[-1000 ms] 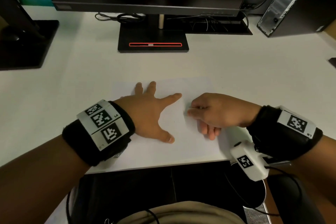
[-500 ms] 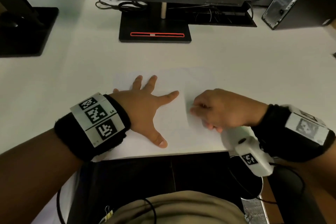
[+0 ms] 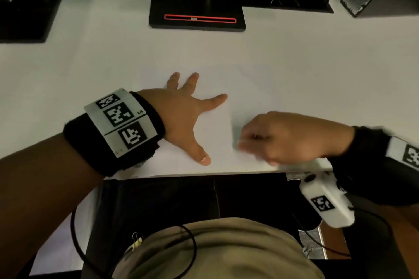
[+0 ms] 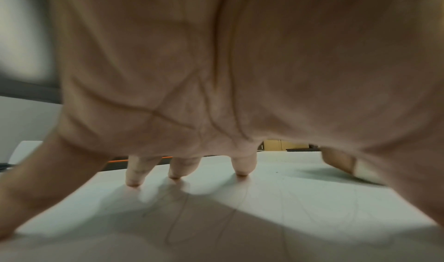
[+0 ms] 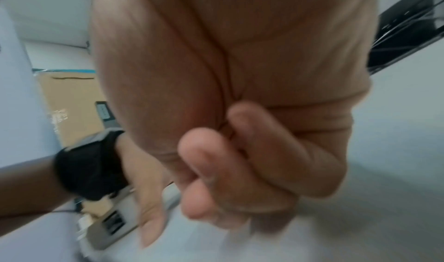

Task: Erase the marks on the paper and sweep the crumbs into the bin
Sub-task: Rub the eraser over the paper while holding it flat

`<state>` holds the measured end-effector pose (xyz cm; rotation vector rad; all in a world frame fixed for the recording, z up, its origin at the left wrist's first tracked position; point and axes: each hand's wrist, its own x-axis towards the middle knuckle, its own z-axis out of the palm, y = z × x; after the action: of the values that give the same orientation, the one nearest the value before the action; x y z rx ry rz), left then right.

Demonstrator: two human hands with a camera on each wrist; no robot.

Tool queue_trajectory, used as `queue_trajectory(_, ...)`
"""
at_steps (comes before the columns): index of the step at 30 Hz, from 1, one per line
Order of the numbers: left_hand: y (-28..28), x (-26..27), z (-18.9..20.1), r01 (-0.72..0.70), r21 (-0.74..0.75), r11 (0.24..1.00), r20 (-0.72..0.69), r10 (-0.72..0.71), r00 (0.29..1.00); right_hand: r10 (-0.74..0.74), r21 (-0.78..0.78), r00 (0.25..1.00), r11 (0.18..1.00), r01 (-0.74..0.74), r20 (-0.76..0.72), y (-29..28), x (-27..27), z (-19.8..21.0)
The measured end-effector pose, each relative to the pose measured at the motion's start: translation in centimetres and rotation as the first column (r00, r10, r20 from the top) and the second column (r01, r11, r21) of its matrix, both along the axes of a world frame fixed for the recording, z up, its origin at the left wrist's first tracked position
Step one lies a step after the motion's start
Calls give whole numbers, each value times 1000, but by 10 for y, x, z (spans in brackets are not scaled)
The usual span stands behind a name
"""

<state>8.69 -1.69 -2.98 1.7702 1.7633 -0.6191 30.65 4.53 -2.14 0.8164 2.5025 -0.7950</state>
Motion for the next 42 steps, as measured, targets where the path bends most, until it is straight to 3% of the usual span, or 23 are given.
queue_trajectory(3, -1, 1, 2, 1, -2, 1000, -6, -1, 1000, -61, 89, 997, 994, 66, -51, 9, 3, 1)
queue_trajectory(7, 0, 1, 3, -3, -11, 1000, -13, 3, 1000, 51, 19, 998, 999, -50, -32, -14, 2, -3)
queue_trajectory(11, 0, 1, 3, 4, -7, 1000, -16, -4, 1000, -95, 72, 992, 992, 101, -85, 2, 5, -4)
queue_trajectory(15, 0, 2, 4, 3, -16, 1000, -23, -3, 1000, 25, 35, 996, 999, -22, -90, -18, 0, -7)
queue_trajectory(19, 0, 1, 3, 3, -12, 1000, -17, -3, 1000, -97, 55, 991, 993, 102, -91, -5, -1, -4)
queue_trajectory(24, 1, 2, 3, 1, -9, 1000, -15, -1, 1000, 43, 31, 995, 999, -40, -86, -25, -5, -8)
queue_trajectory(28, 1, 2, 3, -3, -8, 1000, -17, 2, 1000, -109, 89, 987, 989, 120, -116, -5, -5, -6)
queue_trajectory(32, 1, 2, 1, -3, -8, 1000, -13, 3, 1000, 65, 47, 992, 997, -60, -105, -27, -10, -9)
queue_trajectory(37, 1, 3, 3, -8, -12, 1000, -10, 8, 1000, -80, 116, 991, 989, 92, -106, -4, -10, -5)
queue_trajectory(42, 1, 3, 2, -5, -5, 1000, -15, 5, 1000, 55, 39, 994, 998, -52, -90, -24, -11, -7)
